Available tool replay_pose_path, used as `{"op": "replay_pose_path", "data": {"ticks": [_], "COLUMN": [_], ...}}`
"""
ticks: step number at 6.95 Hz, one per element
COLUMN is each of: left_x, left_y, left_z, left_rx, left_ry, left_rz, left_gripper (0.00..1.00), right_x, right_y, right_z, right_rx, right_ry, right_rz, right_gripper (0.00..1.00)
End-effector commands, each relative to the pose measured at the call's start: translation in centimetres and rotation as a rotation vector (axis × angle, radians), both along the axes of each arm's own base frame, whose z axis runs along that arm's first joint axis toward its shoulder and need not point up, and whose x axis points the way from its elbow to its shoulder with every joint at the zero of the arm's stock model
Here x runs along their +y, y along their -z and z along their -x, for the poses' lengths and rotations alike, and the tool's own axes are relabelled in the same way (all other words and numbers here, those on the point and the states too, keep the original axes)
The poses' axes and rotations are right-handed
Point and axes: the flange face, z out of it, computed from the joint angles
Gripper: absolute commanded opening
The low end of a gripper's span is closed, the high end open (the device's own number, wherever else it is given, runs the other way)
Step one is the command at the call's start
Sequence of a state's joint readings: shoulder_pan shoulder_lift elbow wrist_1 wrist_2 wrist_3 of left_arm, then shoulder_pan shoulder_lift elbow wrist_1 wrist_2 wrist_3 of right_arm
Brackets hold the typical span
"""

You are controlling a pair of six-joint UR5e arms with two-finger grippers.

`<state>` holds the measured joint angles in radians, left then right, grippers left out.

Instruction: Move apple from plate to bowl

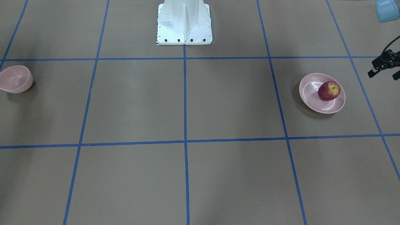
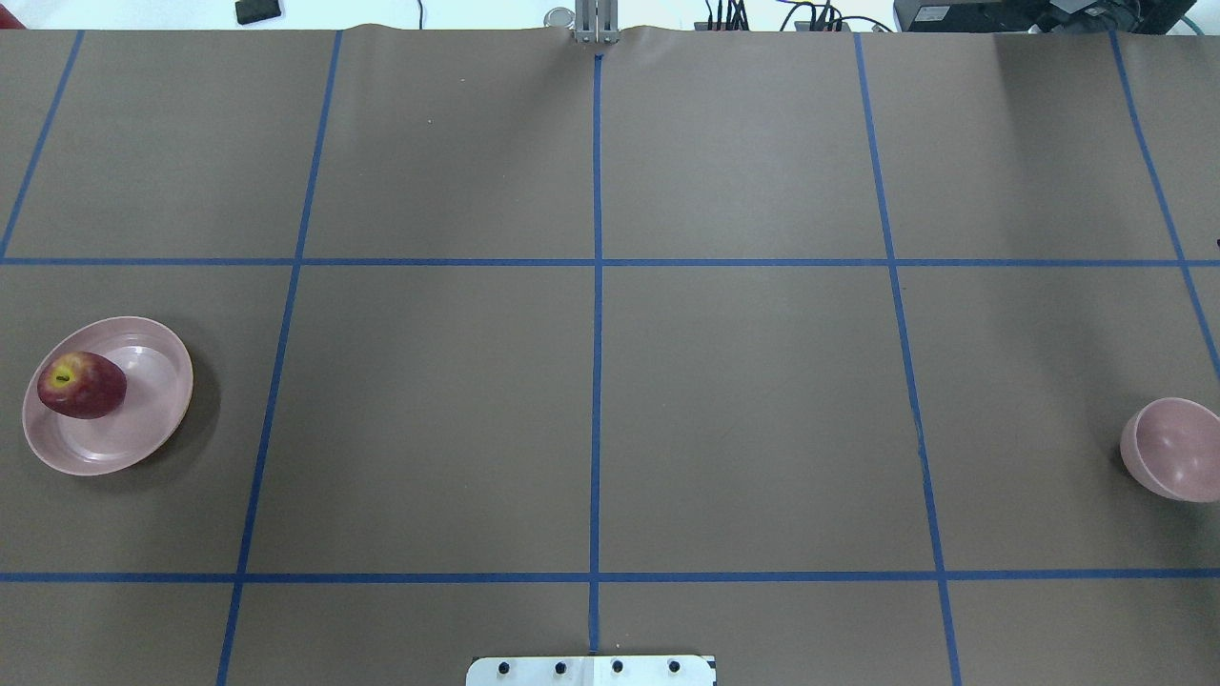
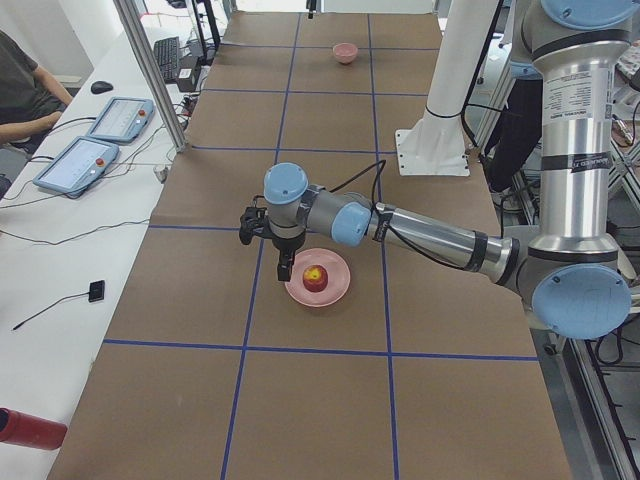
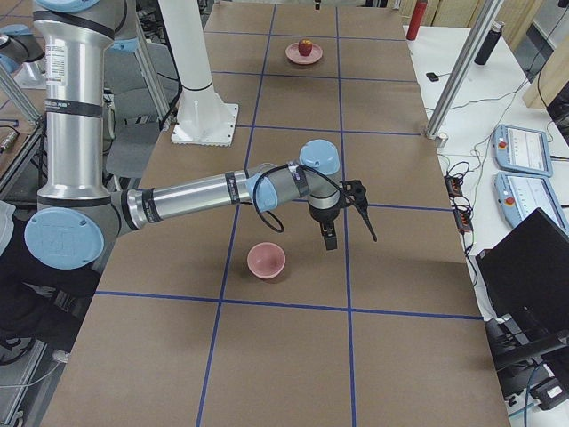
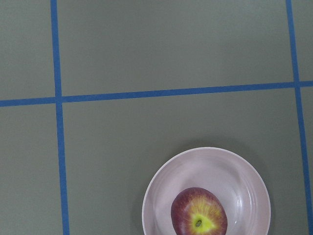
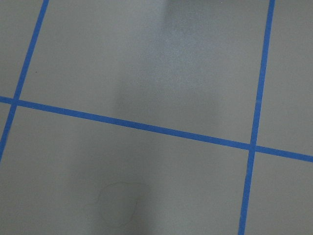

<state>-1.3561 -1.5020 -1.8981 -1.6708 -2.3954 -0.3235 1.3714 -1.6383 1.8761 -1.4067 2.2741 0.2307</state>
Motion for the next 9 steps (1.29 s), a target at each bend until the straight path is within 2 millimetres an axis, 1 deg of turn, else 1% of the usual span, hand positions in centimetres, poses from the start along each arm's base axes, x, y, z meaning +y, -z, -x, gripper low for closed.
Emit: {"op": "replay_pose_path", "data": {"ticks": [1,2,3,5,6,7,8,9], "left_x": [0.0,-0.2,-0.2,-0.2,-0.2,-0.2,-0.2,0.2], "left_y": [-0.1,0.0,-0.6,-0.4,-0.3,-0.2,0.0,-0.2], "left_z": [-0.1,-0.1,-0.1,-0.1,-0.1,-0.1,-0.1,-0.1], "left_rx": [0.01,0.01,0.008,0.013,0.014,0.015,0.016,0.028], "left_ry": [-0.004,-0.004,0.003,0.001,0.001,0.0,0.0,-0.007], "left_rz": [-0.01,-0.024,-0.003,-0.006,-0.007,-0.01,-0.014,-0.006], "left_gripper": [0.98,0.98,0.98,0.98,0.98,0.98,0.98,0.98], "right_x": [0.0,0.0,0.0,0.0,0.0,-0.4,-0.3,-0.4], "right_y": [-0.1,-0.1,0.0,0.0,-0.6,-2.2,-2.7,-3.1], "right_z": [0.0,0.0,0.0,0.0,0.2,1.0,1.7,1.7], "right_rx": [0.001,0.0,-0.001,-0.003,-0.024,-0.054,-0.081,-0.09], "right_ry": [0.0,0.001,0.001,0.004,0.014,0.038,0.056,0.057], "right_rz": [0.001,0.001,0.0,-0.002,0.016,0.047,-0.012,-0.062], "right_gripper": [1.0,1.0,1.0,1.0,1.0,1.0,1.0,1.0]}}
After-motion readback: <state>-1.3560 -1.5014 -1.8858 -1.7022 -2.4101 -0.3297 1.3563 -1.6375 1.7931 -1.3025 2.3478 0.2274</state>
